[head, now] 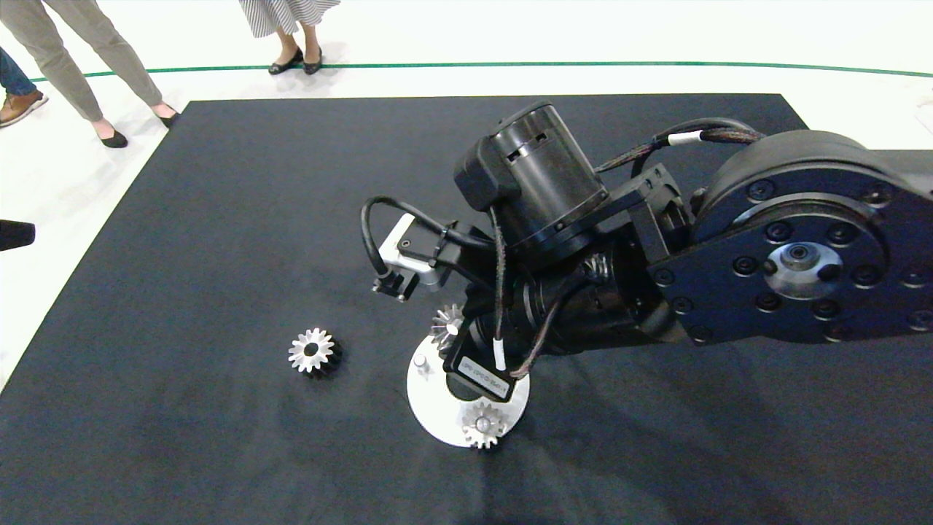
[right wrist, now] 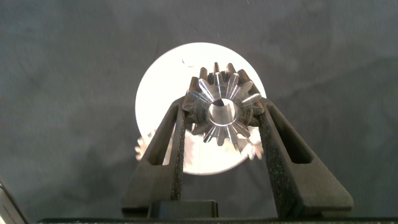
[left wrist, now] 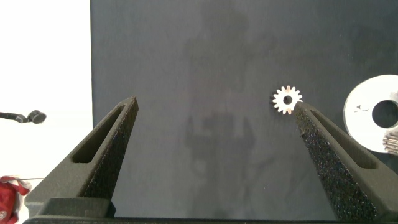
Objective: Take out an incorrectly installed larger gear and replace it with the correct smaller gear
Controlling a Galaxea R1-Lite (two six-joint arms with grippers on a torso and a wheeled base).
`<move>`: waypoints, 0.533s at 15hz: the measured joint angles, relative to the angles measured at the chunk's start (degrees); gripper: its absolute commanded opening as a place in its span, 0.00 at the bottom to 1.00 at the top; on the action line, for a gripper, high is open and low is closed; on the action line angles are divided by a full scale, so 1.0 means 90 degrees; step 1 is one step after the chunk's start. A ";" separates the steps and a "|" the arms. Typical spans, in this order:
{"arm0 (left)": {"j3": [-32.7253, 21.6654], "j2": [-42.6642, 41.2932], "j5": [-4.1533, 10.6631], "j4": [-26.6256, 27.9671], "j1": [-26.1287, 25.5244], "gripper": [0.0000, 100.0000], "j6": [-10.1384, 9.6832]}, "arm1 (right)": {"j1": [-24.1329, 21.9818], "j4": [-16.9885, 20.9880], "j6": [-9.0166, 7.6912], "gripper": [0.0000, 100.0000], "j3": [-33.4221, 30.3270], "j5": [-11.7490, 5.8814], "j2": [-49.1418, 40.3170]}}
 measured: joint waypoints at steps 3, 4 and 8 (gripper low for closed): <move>0.0001 0.0000 0.0000 0.0003 -0.0004 1.00 0.0000 | 0.0085 -0.0003 0.0045 0.22 -0.0145 0.0000 0.0156; 0.0007 0.0000 0.0003 0.0003 -0.0007 1.00 0.0000 | 0.0121 -0.0003 0.0046 0.22 -0.0188 -0.0003 0.0206; 0.0007 0.0000 -0.0003 0.0003 -0.0007 1.00 0.0000 | 0.0223 -0.0003 0.0046 0.22 -0.0325 -0.0003 0.0410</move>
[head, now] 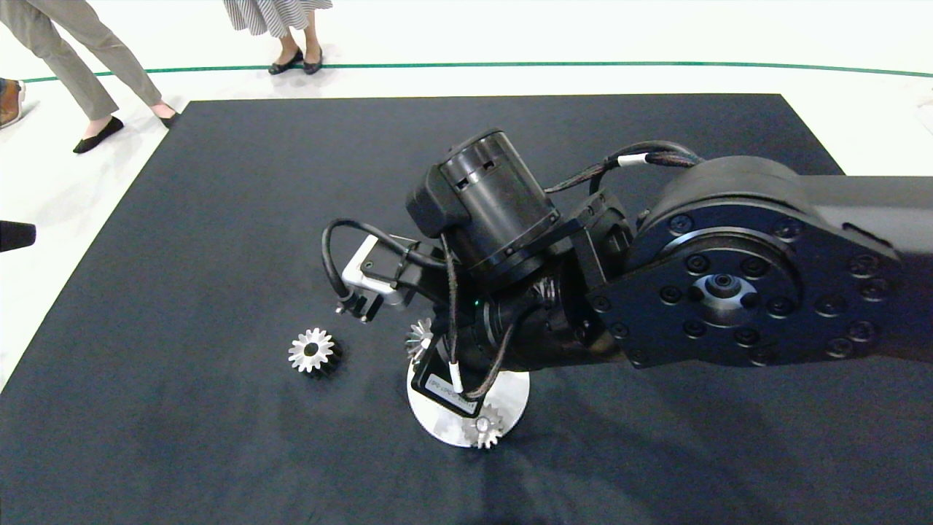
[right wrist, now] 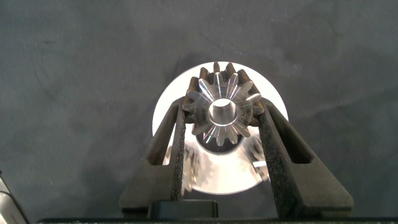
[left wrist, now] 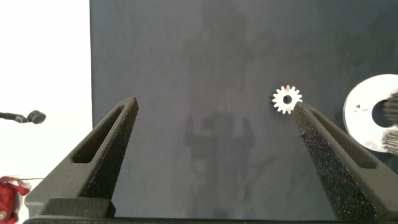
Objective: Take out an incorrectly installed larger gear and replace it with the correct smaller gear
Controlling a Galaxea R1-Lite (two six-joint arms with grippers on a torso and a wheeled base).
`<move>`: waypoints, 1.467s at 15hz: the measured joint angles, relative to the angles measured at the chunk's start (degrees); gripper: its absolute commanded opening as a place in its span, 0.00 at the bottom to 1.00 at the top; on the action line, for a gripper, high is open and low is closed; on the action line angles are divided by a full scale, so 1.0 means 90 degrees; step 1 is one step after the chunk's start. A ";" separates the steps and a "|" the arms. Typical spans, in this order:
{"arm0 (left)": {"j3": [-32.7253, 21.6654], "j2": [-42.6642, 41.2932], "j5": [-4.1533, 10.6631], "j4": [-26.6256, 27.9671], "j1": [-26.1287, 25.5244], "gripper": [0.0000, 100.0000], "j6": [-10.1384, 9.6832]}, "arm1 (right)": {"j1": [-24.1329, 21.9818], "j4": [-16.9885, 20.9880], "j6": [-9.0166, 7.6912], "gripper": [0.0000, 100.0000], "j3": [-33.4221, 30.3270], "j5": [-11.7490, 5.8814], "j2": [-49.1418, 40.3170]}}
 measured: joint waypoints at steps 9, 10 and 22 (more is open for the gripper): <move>0.0003 0.0000 0.0003 0.0000 0.0000 1.00 0.0012 | -0.0012 -0.0003 0.0000 0.22 -0.0202 0.0000 0.0404; 0.0003 0.0000 0.0005 0.0000 0.0000 1.00 0.0012 | -0.0015 -0.0003 0.0000 0.22 -0.0202 0.0000 0.0423; 0.0003 0.0000 0.0008 0.0000 0.0000 1.00 0.0012 | -0.0046 -0.0003 0.0039 0.22 -0.0221 0.0000 0.0536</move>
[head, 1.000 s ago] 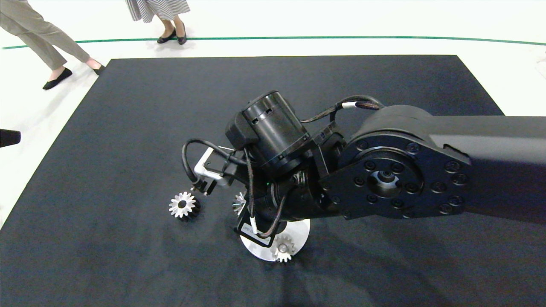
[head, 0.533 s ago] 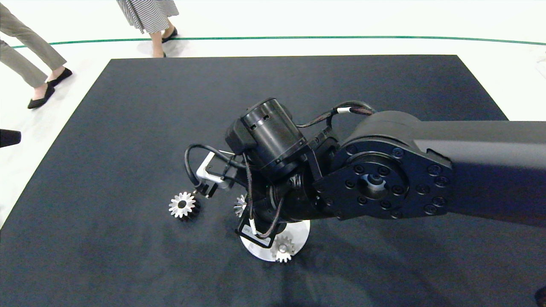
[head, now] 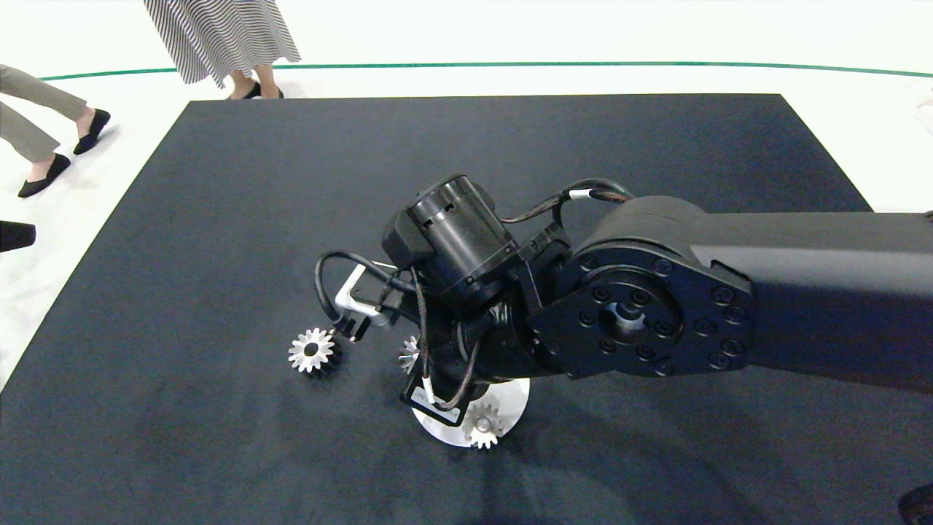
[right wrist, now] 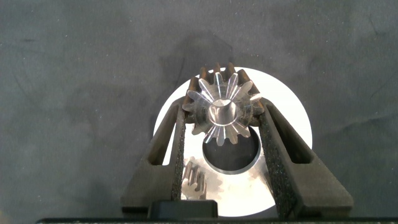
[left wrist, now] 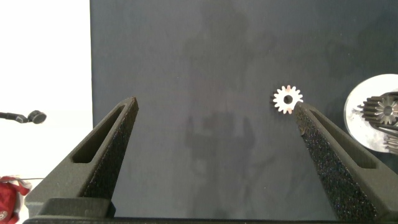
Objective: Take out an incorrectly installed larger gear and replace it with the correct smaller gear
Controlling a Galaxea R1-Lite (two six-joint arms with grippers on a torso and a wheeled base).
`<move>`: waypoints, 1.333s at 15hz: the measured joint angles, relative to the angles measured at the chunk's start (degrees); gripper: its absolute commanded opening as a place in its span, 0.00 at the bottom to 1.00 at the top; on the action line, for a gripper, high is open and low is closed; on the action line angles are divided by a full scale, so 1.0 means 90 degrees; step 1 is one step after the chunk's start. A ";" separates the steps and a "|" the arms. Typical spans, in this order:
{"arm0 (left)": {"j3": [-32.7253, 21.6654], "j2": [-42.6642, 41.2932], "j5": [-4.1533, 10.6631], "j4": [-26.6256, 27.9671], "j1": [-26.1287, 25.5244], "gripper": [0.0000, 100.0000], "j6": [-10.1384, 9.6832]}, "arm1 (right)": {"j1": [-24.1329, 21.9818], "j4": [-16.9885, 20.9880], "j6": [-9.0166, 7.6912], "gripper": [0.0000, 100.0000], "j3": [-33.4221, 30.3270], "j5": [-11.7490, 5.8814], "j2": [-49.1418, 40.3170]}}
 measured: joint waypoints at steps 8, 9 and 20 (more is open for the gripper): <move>0.0000 -0.0003 0.0000 0.0000 0.0000 1.00 0.0004 | -0.0088 0.0000 0.0000 0.22 -0.0107 -0.0001 0.0079; 0.0003 -0.0003 -0.0003 0.0000 -0.0005 1.00 0.0003 | -0.0091 0.0000 -0.0003 0.22 -0.0104 0.0000 0.0080; 0.0039 -0.0003 0.0000 0.0000 -0.0005 1.00 0.0061 | -0.0079 -0.0003 0.0007 0.22 -0.0233 0.0003 0.0211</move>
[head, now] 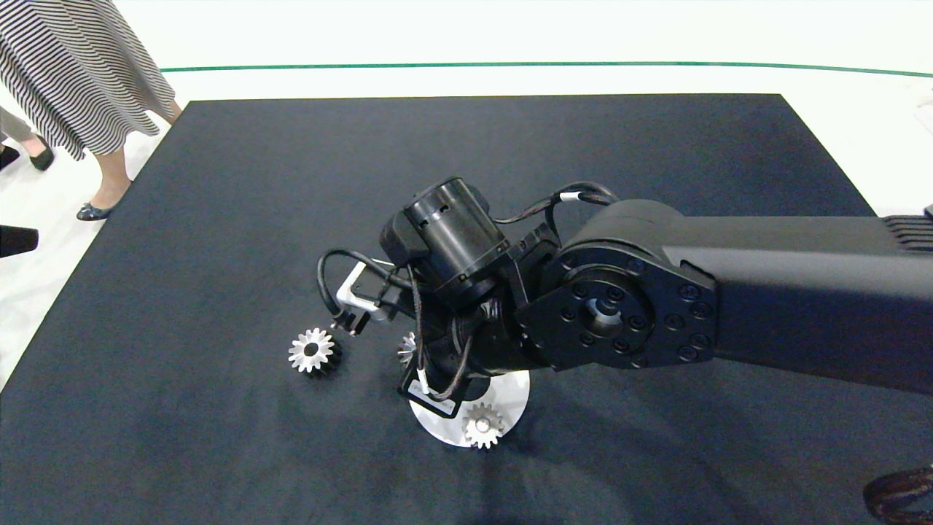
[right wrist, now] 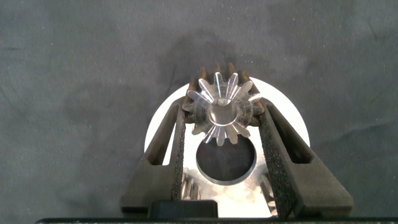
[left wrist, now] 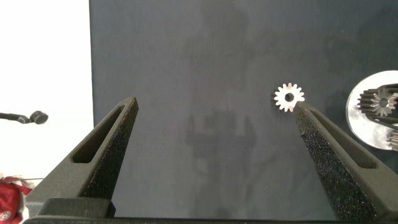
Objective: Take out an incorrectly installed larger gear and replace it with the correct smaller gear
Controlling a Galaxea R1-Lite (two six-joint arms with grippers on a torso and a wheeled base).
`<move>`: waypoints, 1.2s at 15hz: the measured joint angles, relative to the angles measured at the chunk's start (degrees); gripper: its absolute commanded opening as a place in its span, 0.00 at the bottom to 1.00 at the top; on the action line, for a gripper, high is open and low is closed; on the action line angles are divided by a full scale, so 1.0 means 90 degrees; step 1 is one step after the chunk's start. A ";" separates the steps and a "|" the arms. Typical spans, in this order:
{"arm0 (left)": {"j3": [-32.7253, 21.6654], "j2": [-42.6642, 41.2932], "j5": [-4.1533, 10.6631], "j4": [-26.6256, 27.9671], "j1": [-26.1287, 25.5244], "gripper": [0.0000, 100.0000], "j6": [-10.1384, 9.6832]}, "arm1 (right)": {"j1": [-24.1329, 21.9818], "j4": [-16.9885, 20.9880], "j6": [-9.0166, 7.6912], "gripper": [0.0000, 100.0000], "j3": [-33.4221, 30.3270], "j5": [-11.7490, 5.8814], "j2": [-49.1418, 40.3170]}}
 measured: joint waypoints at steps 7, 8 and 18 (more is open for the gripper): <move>0.0000 -0.0018 -0.0003 0.0000 -0.0004 1.00 -0.0003 | 0.0024 -0.0001 0.0000 0.22 -0.0190 -0.0003 0.0161; 0.0000 -0.0018 0.0000 0.0000 -0.0004 1.00 -0.0003 | 0.0027 -0.0001 0.0000 0.22 -0.0192 -0.0003 0.0171; 0.0028 -0.0027 -0.0003 0.0000 -0.0031 1.00 0.0004 | 0.0045 0.0008 0.0023 0.22 -0.0119 0.0000 0.0146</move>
